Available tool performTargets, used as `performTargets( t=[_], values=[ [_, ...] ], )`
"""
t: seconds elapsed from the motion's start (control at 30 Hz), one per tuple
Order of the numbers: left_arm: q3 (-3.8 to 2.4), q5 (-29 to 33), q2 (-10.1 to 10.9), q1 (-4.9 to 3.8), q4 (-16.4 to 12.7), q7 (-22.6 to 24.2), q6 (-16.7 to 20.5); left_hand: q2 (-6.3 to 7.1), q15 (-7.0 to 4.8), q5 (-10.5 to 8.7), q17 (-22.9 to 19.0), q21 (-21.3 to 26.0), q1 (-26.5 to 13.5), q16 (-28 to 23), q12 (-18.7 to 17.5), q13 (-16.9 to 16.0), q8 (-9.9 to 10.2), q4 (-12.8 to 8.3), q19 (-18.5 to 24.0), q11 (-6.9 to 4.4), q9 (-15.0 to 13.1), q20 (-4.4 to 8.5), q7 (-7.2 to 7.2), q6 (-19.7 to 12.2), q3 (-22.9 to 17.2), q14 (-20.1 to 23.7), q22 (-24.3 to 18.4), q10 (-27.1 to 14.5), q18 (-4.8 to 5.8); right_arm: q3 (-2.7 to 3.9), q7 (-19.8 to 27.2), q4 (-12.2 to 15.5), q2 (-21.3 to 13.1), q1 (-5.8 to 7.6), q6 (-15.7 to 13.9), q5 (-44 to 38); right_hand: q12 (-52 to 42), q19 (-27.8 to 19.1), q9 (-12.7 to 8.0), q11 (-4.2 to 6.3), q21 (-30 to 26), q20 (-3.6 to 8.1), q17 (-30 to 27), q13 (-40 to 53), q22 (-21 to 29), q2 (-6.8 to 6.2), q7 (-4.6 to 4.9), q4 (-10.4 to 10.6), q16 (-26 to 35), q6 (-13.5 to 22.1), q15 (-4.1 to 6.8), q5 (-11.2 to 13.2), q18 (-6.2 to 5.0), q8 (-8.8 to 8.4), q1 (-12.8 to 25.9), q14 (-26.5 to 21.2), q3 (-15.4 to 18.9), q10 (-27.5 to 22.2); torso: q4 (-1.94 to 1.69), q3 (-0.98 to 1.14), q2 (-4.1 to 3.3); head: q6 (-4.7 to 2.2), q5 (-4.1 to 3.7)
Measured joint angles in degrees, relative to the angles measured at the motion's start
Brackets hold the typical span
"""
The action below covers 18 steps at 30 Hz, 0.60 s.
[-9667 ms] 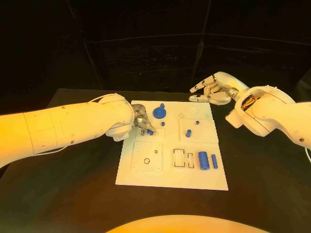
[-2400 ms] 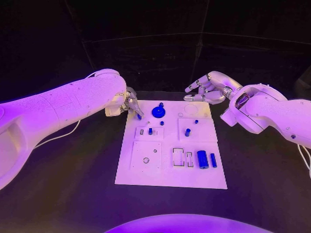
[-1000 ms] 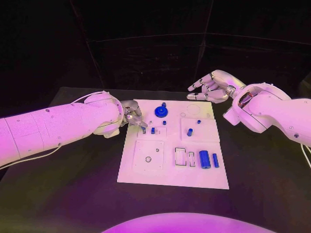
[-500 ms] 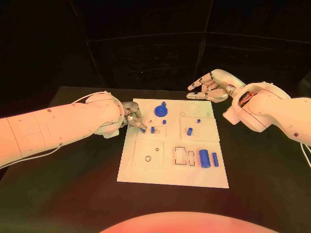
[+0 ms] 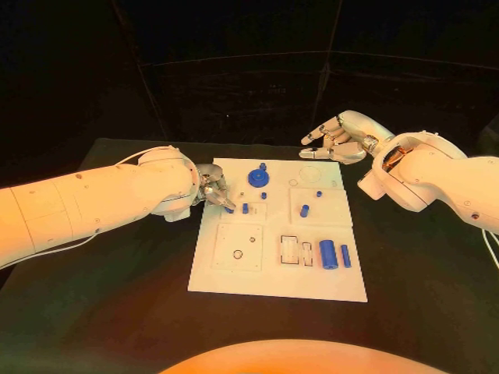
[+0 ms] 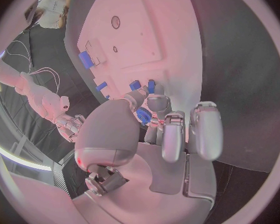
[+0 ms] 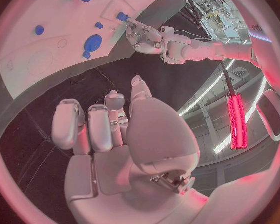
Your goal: Assemble the parts on the task board
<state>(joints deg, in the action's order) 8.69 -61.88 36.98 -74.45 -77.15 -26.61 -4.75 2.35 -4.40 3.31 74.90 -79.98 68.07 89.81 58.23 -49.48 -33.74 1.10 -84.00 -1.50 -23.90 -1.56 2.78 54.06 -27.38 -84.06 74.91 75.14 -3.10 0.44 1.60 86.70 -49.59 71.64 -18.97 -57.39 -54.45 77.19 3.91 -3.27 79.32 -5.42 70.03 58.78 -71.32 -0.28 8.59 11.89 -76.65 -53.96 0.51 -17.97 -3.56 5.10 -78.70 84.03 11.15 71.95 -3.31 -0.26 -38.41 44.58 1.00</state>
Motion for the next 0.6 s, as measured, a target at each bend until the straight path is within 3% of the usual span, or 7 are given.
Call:
performTargets(
  t=[0.47,0.53,0.6],
  values=[
    [-0.02,-0.1,-0.5,-0.06,0.4,-0.2,-0.5,0.0,0.0,0.26,0.0,0.0,0.0,0.0,0.0,0.1,-0.2,0.7,0.0,-0.03,-0.1,0.0,-0.02,0.4,-0.7,0.0,0.0,0.4,0.0,0.0,0.0,0.0,0.0,0.0,0.0,0.0,0.0,0.0,0.0,0.0,0.0,0.0,0.0,0.0,0.0,0.0,0.0,0.0,0.0,0.0,0.0,0.0,0.0,0.0,0.0,0.0,0.0,0.0,0.0,-0.01,0.0,0.11,-0.15],
    [-0.01,0.0,-0.7,-0.06,0.6,-0.2,-0.6,0.24,0.0,2.45,0.0,-0.2,-1.3,0.0,0.1,-0.2,-0.9,1.2,0.0,-0.06,-0.5,0.0,-0.02,0.4,-1.2,0.0,0.0,0.5,0.0,0.0,0.0,0.0,0.1,0.0,0.0,0.0,0.0,0.0,0.0,0.0,0.0,0.0,0.0,0.0,0.0,0.0,0.0,0.0,0.0,0.0,0.0,0.0,0.0,0.0,0.0,0.0,0.0,0.0,0.01,-0.01,0.0,0.17,-0.18],
    [0.01,0.1,-0.9,-0.06,0.8,-0.3,-0.8,1.24,-0.16,3.87,0.0,-0.6,-2.9,0.0,0.6,-0.7,-1.6,-0.1,0.0,-0.34,-0.9,0.0,-0.14,0.9,-3.2,0.1,0.0,0.8,0.0,0.0,0.0,0.0,0.1,0.0,0.0,0.0,0.0,0.0,0.0,0.0,0.0,0.0,0.0,0.0,0.0,0.0,0.0,0.0,0.0,0.0,0.0,0.0,0.01,0.0,0.0,0.0,0.0,0.0,0.01,-0.01,0.0,0.21,-0.18]
  ],
)
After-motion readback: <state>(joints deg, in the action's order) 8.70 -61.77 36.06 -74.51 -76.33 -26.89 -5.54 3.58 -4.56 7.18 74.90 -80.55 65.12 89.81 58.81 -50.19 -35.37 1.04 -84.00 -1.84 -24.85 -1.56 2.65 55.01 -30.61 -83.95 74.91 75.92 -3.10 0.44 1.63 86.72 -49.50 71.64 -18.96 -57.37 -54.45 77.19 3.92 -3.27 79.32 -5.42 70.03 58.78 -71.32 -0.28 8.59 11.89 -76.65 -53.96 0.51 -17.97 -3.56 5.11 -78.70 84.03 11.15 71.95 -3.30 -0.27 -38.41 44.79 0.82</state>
